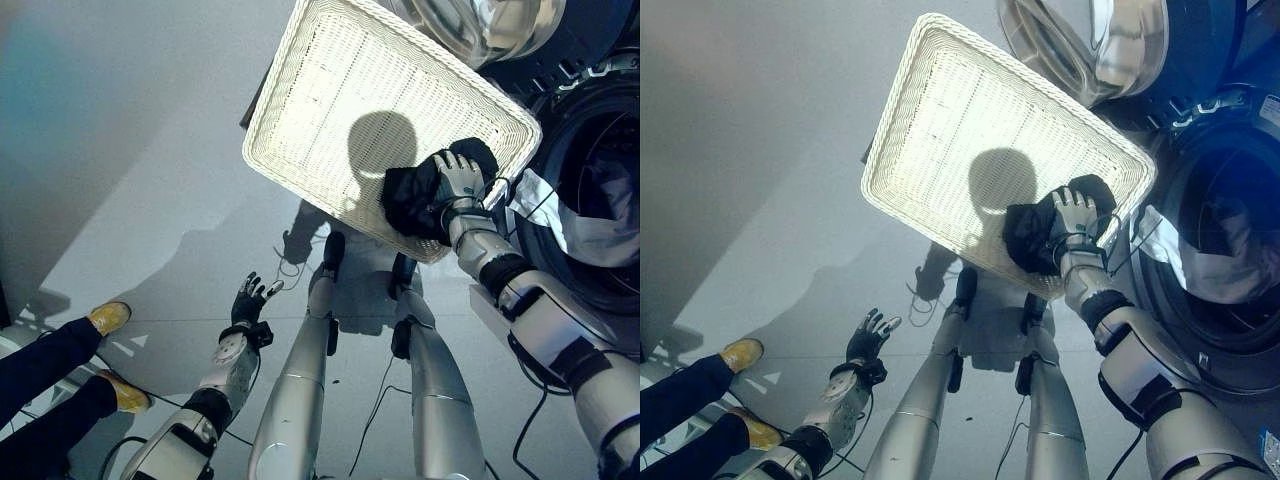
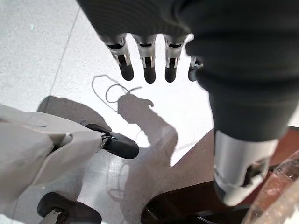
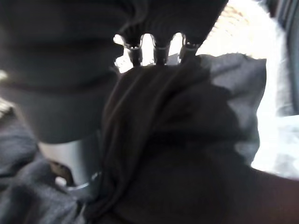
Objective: Put the clothes into the washing machine.
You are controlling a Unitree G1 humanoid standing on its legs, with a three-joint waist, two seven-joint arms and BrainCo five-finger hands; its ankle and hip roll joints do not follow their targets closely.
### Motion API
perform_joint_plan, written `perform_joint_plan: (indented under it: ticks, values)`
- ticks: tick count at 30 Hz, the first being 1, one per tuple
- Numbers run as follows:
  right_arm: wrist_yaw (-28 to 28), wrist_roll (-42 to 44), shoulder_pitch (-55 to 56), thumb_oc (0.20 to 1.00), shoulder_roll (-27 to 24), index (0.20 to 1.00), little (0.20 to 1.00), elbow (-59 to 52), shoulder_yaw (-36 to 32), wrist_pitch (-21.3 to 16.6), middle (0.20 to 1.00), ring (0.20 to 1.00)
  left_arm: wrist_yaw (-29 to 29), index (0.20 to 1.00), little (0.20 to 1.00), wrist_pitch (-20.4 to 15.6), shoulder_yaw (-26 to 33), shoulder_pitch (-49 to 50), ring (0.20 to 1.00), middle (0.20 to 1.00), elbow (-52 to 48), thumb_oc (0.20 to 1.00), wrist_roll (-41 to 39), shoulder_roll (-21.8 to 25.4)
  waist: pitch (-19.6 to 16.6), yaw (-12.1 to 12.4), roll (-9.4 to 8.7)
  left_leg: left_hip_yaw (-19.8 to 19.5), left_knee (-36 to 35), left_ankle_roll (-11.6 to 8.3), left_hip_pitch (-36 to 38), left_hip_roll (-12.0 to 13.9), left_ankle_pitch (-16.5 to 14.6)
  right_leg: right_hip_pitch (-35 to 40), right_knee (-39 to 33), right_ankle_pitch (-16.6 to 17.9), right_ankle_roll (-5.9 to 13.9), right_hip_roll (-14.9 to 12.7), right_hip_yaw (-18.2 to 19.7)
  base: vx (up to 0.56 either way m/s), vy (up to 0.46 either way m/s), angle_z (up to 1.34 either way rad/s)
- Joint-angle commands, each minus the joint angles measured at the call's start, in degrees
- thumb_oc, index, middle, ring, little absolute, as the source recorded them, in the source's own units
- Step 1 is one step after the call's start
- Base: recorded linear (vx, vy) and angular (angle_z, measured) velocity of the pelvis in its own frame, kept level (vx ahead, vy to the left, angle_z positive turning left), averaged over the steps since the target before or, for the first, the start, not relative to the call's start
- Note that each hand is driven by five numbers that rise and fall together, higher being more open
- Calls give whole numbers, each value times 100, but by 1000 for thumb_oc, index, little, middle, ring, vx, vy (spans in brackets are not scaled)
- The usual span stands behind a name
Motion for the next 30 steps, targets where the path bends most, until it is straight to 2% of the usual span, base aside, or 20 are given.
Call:
perform_joint_plan:
  ticks: [1,2,3,6,11,14,19,21,22,27,30]
  values:
    - [1338,-70,285,931,-121,931,931,461,131,213,931,931,22,1000,1000,61,48,-7,1000,1000,-123,1000,83,80,-110,249,157,273,127,-77,-176,-193,-220,-148,173,-15,422,30,-86,20,-67,13]
    - [1784,-164,245,307,-104,307,307,500,181,134,307,307,44,1000,1000,146,49,-27,1000,1000,-198,1000,122,115,-110,272,159,245,136,-76,-175,-203,-217,-151,178,-12,411,35,-89,21,-74,13]
    - [1826,-183,242,200,-102,200,200,502,185,110,200,200,44,1000,1000,157,51,-29,1000,1000,-206,1000,126,118,-110,274,158,242,139,-75,-174,-204,-218,-152,180,-13,409,36,-89,22,-75,13]
    - [2090,-106,249,200,-66,200,200,475,218,-21,200,200,55,1000,1000,255,82,-42,1000,1000,-282,1000,183,157,-110,287,144,221,163,-73,-159,-215,-226,-141,191,-16,404,48,-91,7,-46,9]
    - [1771,124,229,200,-23,200,200,406,67,-268,200,200,68,1000,1000,295,117,-51,1000,1000,-321,1000,225,164,-110,273,127,210,224,-59,-117,-236,-263,-100,192,-19,387,76,-64,0,-16,2]
    - [1654,627,228,200,-36,200,200,275,-19,-425,200,200,122,1000,1000,292,152,-19,1000,1000,-347,1000,238,160,-110,240,91,219,280,-53,-86,-239,-303,-77,192,-8,382,96,-46,-2,-10,0]
    - [1936,2579,227,200,-34,200,200,13,-409,-571,200,200,116,1000,1000,397,271,-11,1000,1000,-374,1000,215,252,-110,179,38,261,336,-51,-13,-237,-357,-19,157,13,358,128,-14,-1,-2,-1]
    - [2287,4206,322,200,-72,200,200,-320,-852,-646,200,200,82,1000,1000,400,366,84,1000,1000,-373,1000,246,303,-110,122,-5,311,404,-57,44,-221,-420,21,166,-1,341,142,17,-2,-7,-6]
    - [2372,4628,360,200,-80,200,200,-404,-989,-662,200,200,82,1000,1000,392,385,120,1000,1000,-374,1000,257,306,-110,107,-16,322,428,-58,59,-218,-438,26,177,-6,336,148,32,6,4,-11]
    - [2804,6679,641,200,-79,200,200,-732,-1732,-942,200,200,-29,1000,1000,227,488,339,1000,1000,-241,1000,322,227,-110,-44,-34,427,549,-40,146,-220,-530,36,201,5,307,191,137,9,35,-17]
    - [3065,7927,842,200,-61,200,200,-951,-2271,-982,200,200,-79,1000,1000,115,530,471,1000,1000,-154,1000,336,139,-110,-175,2,541,626,-21,207,-230,-604,21,210,24,297,218,237,12,84,-16]
